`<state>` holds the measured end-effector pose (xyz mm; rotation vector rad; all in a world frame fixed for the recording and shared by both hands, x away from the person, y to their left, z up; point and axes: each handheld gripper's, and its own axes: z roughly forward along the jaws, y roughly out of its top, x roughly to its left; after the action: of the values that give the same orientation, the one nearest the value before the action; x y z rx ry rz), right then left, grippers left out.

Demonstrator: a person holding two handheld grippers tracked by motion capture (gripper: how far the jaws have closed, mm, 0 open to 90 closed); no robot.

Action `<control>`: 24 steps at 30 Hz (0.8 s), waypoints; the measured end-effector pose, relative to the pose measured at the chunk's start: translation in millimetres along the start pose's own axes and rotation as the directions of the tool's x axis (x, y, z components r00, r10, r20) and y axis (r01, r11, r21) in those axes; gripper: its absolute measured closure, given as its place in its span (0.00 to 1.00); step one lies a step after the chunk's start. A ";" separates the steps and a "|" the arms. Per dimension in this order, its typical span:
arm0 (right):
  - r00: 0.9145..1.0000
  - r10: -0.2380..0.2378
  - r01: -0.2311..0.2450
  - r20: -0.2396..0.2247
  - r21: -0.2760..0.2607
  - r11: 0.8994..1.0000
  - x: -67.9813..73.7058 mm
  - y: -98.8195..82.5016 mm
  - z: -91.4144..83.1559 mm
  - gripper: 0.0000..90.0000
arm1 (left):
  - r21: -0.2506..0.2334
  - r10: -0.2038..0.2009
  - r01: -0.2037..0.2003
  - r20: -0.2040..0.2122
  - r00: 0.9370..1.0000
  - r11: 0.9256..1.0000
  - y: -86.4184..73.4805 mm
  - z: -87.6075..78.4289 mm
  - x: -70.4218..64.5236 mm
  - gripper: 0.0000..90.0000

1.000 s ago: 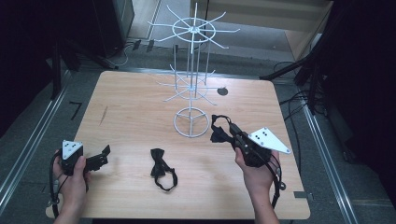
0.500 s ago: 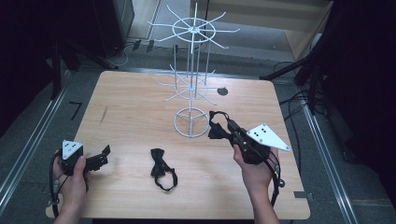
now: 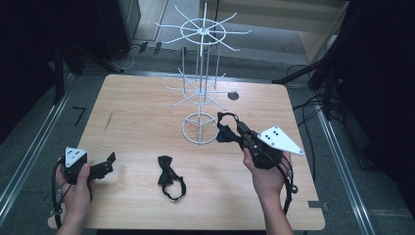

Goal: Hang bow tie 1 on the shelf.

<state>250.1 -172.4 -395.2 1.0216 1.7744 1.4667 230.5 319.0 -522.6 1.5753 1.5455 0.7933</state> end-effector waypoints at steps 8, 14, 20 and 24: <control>1.000 0.003 -0.003 -0.001 -0.008 1.000 1.3 5.1 3.5 1.00 | 0.001 -0.001 0.001 0.000 1.000 1.000 0.0 -0.1 0.0 0.00; 1.000 0.001 -0.001 -0.002 -0.008 1.000 1.3 7.6 6.1 1.00 | 0.000 0.000 0.000 0.000 1.000 1.000 0.0 -0.1 0.0 0.00; 1.000 -0.006 0.006 0.003 -0.006 1.000 -0.8 10.8 11.6 1.00 | 0.000 -0.001 0.001 0.000 1.000 1.000 0.0 -0.1 0.0 0.00; 1.000 -0.001 0.001 0.001 -0.001 1.000 -1.2 11.4 14.3 1.00 | 0.001 0.000 0.000 0.000 1.000 1.000 0.0 -0.1 0.1 0.00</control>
<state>264.7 -165.2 -386.8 1.0204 1.7734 1.4655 230.5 319.2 -522.5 1.5762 1.5463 0.7920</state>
